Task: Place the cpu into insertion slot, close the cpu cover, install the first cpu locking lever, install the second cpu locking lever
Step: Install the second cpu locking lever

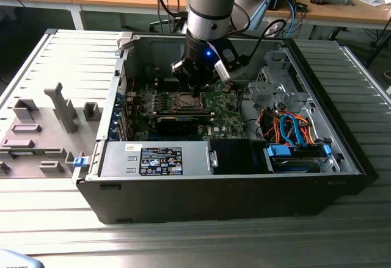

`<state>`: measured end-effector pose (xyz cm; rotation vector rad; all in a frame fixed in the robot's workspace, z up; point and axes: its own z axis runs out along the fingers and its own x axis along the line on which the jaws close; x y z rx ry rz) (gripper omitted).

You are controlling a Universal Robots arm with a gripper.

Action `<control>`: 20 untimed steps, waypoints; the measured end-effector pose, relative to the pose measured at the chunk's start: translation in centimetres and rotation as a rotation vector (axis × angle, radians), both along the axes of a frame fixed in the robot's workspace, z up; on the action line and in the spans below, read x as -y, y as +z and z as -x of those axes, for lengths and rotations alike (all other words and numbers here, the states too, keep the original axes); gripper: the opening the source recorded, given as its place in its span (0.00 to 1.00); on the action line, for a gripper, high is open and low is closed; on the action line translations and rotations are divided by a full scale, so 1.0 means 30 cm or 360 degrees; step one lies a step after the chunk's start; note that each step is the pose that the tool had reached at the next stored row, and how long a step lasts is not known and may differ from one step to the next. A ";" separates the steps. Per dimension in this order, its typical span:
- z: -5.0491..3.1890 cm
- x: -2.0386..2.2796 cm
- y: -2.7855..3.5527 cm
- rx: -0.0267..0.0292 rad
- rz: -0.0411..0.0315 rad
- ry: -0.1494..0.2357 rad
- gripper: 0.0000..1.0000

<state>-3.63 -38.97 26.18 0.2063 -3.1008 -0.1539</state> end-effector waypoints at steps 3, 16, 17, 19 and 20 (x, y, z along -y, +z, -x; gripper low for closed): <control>0.019 0.007 0.000 0.00001 -0.0033 0.0000 0.11; 0.041 0.015 -0.013 0.00001 -0.0249 0.0000 0.11; 0.044 0.017 -0.015 0.00001 -0.0274 0.0000 0.11; 0.047 0.027 -0.016 0.00000 -0.0279 0.0000 0.11; 0.050 0.042 -0.016 0.00000 -0.0279 0.0000 0.11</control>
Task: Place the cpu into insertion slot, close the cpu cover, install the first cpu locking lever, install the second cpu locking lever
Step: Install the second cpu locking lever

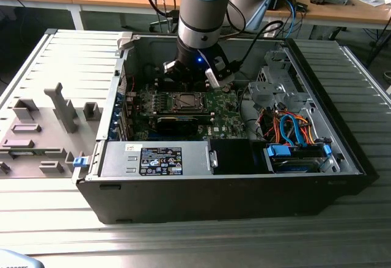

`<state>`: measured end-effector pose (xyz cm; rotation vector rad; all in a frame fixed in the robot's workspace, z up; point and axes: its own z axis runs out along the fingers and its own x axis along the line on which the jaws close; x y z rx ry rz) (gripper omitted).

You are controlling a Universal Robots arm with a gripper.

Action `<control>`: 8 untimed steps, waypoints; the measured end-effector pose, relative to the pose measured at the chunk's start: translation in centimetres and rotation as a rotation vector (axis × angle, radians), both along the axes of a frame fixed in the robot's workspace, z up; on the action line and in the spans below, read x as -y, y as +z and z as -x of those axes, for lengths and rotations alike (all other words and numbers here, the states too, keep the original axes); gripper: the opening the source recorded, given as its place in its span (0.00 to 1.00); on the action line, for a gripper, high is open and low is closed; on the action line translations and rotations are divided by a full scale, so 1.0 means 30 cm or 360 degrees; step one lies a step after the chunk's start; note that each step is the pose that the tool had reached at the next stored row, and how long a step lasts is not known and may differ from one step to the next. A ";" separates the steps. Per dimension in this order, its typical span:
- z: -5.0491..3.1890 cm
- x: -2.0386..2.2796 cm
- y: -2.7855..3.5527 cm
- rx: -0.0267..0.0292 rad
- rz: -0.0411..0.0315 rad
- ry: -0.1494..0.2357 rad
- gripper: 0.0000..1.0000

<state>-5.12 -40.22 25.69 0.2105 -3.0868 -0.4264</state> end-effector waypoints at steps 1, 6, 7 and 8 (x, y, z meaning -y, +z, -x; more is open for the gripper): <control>0.002 0.008 0.000 0.00001 0.0000 0.0000 0.11; 0.015 0.044 -0.006 0.00005 0.0000 0.0000 0.11; 0.023 0.058 -0.011 0.00003 0.0000 0.0000 0.11; 0.029 0.063 -0.014 0.00004 0.0000 0.0000 0.11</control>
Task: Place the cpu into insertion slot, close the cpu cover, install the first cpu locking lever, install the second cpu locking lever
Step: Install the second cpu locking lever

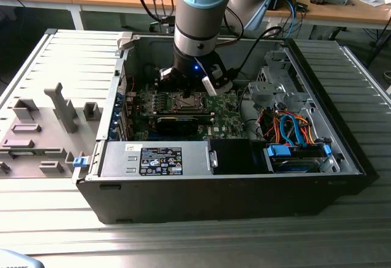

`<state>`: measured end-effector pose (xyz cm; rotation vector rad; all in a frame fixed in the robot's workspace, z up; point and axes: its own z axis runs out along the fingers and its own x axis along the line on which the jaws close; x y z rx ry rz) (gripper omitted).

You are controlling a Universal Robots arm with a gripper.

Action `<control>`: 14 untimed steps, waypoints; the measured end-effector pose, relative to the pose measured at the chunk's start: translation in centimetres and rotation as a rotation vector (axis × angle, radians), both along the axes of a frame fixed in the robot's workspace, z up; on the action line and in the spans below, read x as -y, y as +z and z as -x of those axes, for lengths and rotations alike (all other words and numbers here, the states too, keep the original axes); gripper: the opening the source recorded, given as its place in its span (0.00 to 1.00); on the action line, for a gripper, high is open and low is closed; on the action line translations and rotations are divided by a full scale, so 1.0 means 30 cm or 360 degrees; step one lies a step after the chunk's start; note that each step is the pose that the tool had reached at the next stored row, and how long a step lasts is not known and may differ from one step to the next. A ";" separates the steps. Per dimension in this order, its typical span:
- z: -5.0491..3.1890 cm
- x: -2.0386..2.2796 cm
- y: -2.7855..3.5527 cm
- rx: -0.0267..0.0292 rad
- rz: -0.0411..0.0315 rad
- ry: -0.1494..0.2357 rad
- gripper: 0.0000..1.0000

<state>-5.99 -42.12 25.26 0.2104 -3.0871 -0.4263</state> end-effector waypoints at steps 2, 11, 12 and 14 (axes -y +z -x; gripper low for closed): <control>0.010 0.006 -0.005 0.00000 0.0000 0.0000 0.11; 0.063 0.022 -0.069 -0.00001 0.0000 0.0000 0.11; 0.071 0.024 -0.076 -0.00001 0.0000 0.0000 0.11; 0.079 0.026 -0.090 0.00000 0.0000 0.0000 0.11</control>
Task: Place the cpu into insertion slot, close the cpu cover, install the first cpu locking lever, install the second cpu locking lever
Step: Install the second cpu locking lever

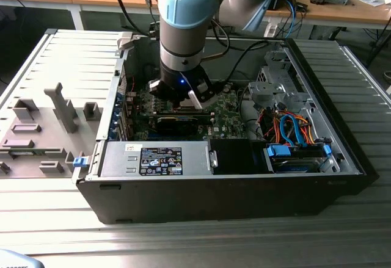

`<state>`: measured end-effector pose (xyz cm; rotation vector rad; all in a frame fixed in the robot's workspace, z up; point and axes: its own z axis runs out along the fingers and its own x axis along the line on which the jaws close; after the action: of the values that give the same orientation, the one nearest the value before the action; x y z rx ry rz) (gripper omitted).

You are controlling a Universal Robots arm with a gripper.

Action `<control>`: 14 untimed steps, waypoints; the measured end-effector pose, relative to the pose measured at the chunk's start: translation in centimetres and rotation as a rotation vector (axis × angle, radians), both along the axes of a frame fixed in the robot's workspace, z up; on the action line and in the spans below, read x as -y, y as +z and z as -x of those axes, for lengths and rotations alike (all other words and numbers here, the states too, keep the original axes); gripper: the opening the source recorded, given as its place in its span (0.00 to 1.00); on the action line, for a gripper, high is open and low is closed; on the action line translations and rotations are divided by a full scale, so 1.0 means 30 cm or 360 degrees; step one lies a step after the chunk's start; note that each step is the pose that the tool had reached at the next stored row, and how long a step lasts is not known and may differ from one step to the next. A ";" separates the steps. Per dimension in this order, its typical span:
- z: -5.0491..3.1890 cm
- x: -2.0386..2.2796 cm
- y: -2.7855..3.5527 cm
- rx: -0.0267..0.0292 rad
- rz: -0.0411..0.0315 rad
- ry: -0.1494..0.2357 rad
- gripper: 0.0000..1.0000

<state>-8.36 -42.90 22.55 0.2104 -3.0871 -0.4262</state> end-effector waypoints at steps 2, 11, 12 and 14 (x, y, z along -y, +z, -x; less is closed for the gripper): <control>0.001 0.001 -0.016 0.00000 0.0000 0.0001 0.11; 0.019 0.000 -0.076 0.00000 0.0000 0.0001 0.11; 0.023 -0.001 -0.080 0.00000 -0.0001 0.0002 0.11; 0.029 -0.003 -0.086 0.00000 -0.0003 0.0002 0.11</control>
<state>-9.24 -42.79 19.98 0.2122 -3.0865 -0.4292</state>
